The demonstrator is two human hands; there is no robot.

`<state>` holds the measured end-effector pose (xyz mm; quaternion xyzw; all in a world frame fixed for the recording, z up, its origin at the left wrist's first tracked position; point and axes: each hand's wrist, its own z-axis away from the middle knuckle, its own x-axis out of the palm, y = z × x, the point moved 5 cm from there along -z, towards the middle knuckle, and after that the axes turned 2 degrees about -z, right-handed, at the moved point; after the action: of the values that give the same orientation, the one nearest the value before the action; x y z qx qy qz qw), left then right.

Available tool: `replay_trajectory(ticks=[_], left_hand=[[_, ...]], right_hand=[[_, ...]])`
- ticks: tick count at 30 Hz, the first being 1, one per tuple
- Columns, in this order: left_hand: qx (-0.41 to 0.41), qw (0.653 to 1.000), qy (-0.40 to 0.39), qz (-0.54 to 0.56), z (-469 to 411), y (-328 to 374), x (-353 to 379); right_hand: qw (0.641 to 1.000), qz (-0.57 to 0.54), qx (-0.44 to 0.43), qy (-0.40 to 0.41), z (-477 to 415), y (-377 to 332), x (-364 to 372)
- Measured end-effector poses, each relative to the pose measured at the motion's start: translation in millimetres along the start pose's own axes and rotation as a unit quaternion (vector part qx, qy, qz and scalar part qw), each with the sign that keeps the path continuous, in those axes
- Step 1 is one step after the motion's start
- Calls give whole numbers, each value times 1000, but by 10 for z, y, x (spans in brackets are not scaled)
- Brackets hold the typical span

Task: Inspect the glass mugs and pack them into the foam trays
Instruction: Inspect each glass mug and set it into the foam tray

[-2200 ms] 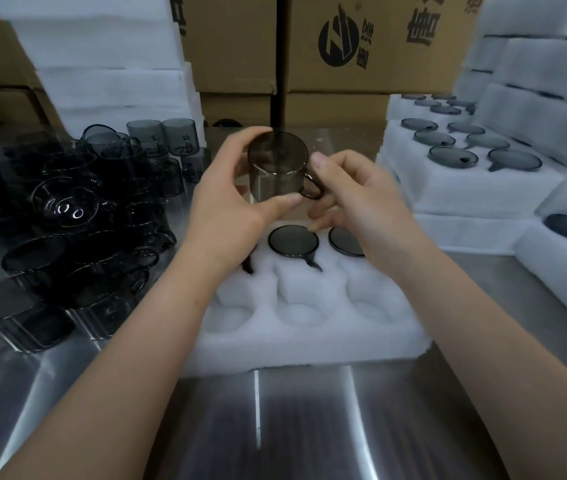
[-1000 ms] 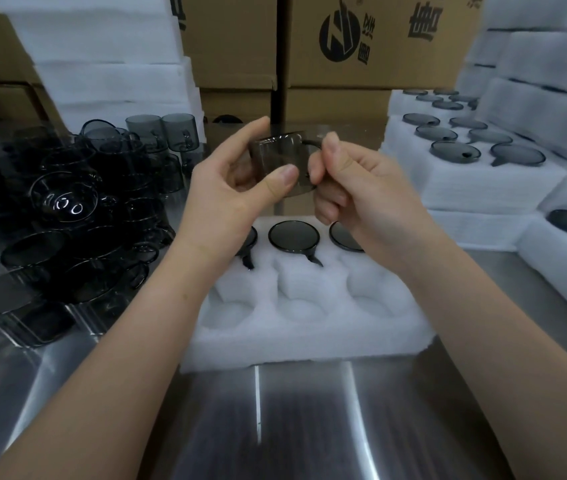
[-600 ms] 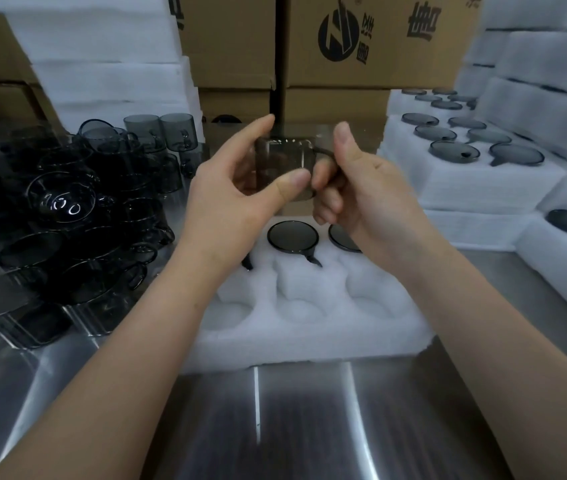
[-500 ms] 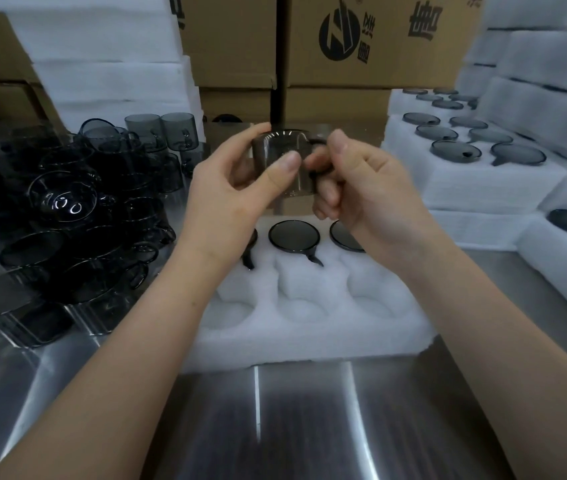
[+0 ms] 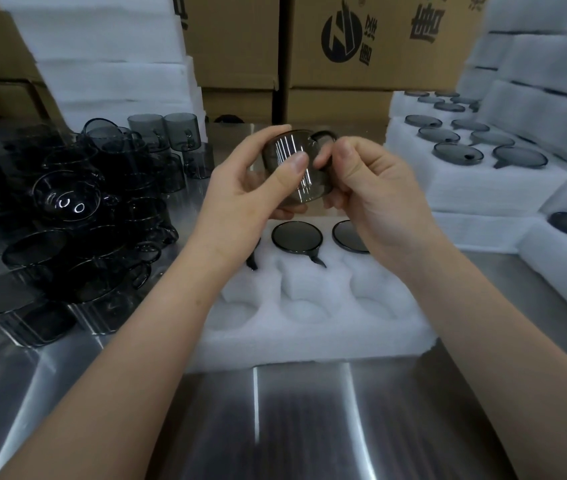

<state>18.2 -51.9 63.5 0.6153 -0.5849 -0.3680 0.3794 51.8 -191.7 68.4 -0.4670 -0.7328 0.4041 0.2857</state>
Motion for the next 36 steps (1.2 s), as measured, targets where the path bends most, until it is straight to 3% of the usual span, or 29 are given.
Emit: replay_trajectory(ticks=[6,11,18,25,29,34,36], left_hand=[[-17,999,-17,-32,11,-19,25],[-51,998,-10,-20,-14,-53,-24],[-27,998,-42,-28,-13,-48,14],[-20,998,-45,-37,-17,-75,10],[3,999,-50,-5,-21,-76,-9],[48,997,-55,-25,7,2,-2],[73,994,-38,-65,22,52,-2]], right_hand=[[999,28,9,43,-4,-13,-18],[999,39,-23,9,17,-44,-4],[995,59,-46,65,30,-73,-38],[996,-34,43,71,4,17,-62],[994,-66,46,80,-23,32,-79],[989,-74,124,-41,-9,175,65],[985,-92,136,-47,-2,168,89]])
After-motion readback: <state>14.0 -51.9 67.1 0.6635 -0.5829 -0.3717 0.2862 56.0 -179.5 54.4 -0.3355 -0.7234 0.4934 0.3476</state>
